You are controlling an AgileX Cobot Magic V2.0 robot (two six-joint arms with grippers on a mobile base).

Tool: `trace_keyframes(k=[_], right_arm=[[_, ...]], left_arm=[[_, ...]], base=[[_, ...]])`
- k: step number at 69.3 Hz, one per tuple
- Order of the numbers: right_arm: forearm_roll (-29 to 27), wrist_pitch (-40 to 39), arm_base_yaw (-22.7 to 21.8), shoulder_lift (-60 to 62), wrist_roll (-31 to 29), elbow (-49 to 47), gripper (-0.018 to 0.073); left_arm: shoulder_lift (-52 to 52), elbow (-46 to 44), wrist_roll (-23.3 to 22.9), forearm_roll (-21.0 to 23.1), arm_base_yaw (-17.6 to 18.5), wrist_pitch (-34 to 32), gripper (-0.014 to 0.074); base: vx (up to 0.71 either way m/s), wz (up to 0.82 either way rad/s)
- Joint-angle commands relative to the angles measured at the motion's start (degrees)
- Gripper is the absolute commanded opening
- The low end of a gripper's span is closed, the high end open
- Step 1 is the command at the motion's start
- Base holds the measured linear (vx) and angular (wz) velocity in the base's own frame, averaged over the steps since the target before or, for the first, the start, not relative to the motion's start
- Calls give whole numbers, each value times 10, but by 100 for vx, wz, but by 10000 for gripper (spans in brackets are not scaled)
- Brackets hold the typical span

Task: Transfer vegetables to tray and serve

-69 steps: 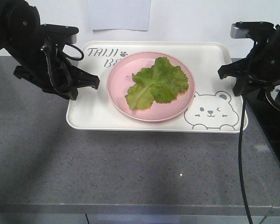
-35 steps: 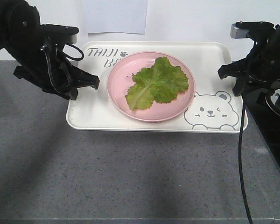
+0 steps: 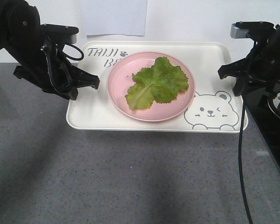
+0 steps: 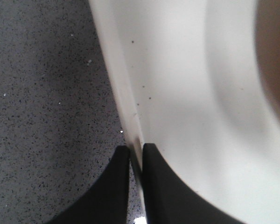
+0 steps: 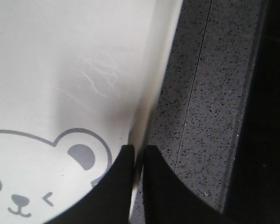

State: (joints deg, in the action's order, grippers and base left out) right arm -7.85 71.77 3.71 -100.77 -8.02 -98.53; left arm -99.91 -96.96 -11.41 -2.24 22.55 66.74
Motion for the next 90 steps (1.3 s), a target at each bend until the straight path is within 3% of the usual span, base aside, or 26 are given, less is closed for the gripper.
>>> trace_keyframes(k=[1,90], right_arm=[[-19,14,1,31,-23,-17,-6],[-19,14,1,31,-23,-17,-6]], left_arm=[[32,-17,13,11,4,-40,-6],[32,-17,13,11,4,-40,-6]], base=[[3,0],[3,1]])
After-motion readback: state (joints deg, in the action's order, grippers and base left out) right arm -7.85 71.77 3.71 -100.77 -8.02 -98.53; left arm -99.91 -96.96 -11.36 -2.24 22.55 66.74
